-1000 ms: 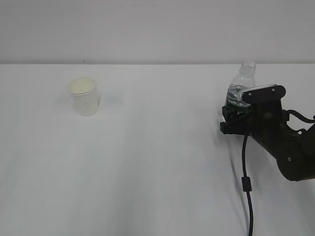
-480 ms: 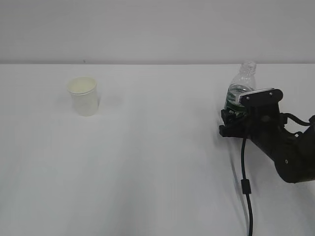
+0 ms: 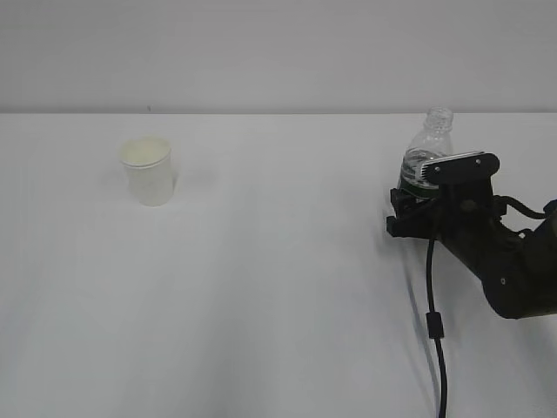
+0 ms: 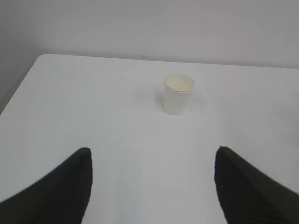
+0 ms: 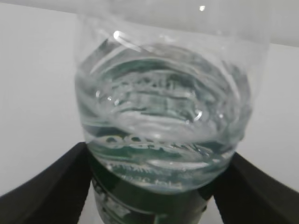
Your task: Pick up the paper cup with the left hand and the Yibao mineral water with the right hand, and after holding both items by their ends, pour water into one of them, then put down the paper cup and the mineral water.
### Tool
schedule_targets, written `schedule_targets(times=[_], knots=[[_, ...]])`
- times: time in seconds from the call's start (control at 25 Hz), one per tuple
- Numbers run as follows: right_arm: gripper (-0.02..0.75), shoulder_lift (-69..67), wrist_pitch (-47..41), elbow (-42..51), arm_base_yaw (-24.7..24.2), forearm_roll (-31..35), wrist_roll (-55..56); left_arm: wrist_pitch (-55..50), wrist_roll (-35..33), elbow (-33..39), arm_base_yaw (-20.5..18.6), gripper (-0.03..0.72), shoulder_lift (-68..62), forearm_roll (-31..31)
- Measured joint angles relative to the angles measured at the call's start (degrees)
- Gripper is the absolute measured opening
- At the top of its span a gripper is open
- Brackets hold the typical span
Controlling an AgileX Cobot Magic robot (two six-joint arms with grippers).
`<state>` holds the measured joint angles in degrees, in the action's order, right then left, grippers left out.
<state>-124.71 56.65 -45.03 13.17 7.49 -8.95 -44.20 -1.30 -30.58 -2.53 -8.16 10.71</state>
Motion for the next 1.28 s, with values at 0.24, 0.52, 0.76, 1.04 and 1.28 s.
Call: schedule_targets(times=[0.24, 0.52, 0.76, 1.04, 1.28], knots=[[0.589, 0.0, 0.0, 0.0, 0.0, 0.8, -0.1, 0.0, 0.0, 0.0, 0.0, 0.583, 0.0, 0.0], [0.588, 0.0, 0.0, 0.0, 0.0, 0.9, -0.2, 0.0, 0.0, 0.0, 0.0, 0.582, 0.0, 0.0], [0.511, 0.0, 0.0, 0.0, 0.0, 0.9, -0.2, 0.0, 0.0, 0.0, 0.0, 0.583, 0.0, 0.0], [0.470, 0.0, 0.0, 0.0, 0.0, 0.9, -0.3, 0.0, 0.0, 0.0, 0.0, 0.582, 0.0, 0.0], [0.468, 0.0, 0.0, 0.0, 0.0, 0.9, -0.4, 0.0, 0.0, 0.0, 0.0, 0.582, 0.0, 0.0]])
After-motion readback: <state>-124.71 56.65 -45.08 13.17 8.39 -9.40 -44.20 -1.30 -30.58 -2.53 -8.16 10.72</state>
